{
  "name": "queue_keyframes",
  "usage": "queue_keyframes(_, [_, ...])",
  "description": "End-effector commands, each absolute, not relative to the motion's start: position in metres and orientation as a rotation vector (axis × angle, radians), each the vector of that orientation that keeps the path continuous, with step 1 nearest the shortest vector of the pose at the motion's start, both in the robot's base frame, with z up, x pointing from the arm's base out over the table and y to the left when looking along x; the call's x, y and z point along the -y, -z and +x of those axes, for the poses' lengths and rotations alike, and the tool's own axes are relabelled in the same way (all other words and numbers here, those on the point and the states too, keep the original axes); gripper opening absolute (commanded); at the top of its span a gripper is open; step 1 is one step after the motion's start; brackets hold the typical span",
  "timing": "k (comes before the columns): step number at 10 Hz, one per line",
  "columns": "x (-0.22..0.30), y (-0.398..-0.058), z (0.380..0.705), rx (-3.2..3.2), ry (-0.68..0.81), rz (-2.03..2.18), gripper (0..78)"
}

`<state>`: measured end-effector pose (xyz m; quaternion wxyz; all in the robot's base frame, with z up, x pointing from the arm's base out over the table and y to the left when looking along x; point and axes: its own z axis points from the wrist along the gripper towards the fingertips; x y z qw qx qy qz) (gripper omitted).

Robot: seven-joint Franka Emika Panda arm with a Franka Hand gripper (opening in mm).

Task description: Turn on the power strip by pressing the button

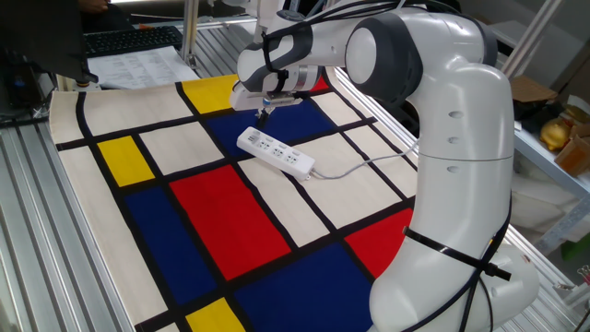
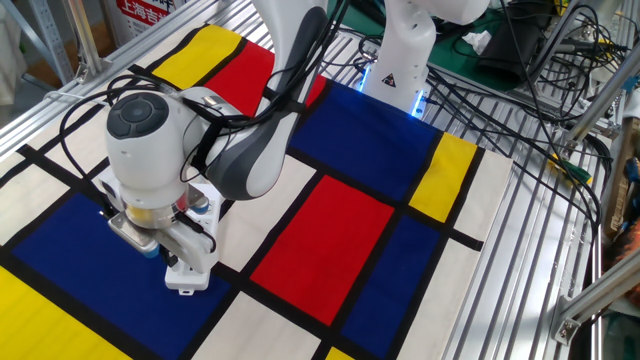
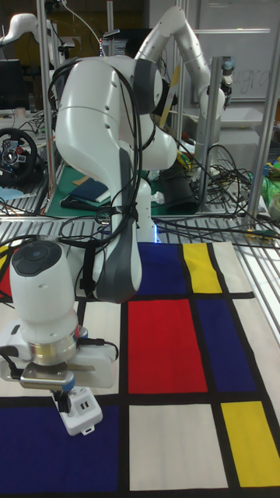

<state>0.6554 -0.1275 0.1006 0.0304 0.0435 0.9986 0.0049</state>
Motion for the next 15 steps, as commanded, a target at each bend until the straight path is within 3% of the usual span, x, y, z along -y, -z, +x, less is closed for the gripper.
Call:
queue_keyframes(1, [0.118, -0.076, 0.649, -3.119, 0.057, 0.177, 0.0])
queue_keyframes(15, [0.114, -0.062, 0.652, -3.112, 0.073, 0.178, 0.0])
